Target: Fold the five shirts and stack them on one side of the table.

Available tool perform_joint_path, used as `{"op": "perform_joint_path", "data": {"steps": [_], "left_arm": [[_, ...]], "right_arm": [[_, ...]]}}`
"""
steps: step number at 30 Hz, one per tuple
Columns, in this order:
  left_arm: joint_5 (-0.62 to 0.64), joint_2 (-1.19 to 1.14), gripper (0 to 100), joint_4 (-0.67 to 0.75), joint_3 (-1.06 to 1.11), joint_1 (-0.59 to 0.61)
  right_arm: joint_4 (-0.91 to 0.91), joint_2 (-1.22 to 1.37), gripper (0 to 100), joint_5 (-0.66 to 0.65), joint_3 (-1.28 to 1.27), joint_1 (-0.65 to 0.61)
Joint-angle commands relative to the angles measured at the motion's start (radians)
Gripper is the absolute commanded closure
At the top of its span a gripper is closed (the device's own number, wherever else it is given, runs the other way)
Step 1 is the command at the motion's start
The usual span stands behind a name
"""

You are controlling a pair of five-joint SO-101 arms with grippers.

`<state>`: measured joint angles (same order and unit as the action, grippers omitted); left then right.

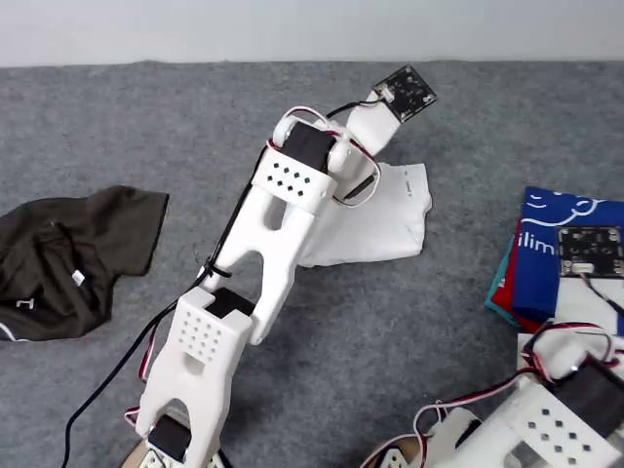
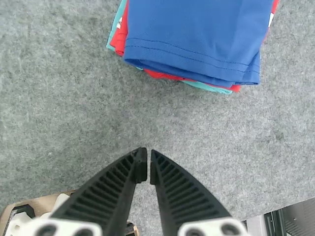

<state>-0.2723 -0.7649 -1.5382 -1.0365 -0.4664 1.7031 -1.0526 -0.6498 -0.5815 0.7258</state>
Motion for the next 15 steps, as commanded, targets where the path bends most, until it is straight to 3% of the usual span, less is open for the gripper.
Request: {"op": "perform_joint_path", "data": {"steps": [1, 7, 11, 15], "left_arm": [[0.009, 0.008, 99, 0.058, -0.004, -0.026], [0.009, -0.048, 98, 0.138, -0.012, -0.078], [0.012, -0.091, 87, 0.141, -0.012, -0.1], [0.097, -0.083, 79, 0.121, -0.013, -0.068]], "right_arm": [[-0.007, -0.01, 97.4, -0.003, 0.008, -0.002], [-0.007, -0.01, 97.4, -0.003, 0.008, -0.002], [-0.007, -0.01, 97.4, -0.003, 0.008, -0.002], [-0.007, -0.01, 97.5, -0.003, 0.008, -0.002]]}}
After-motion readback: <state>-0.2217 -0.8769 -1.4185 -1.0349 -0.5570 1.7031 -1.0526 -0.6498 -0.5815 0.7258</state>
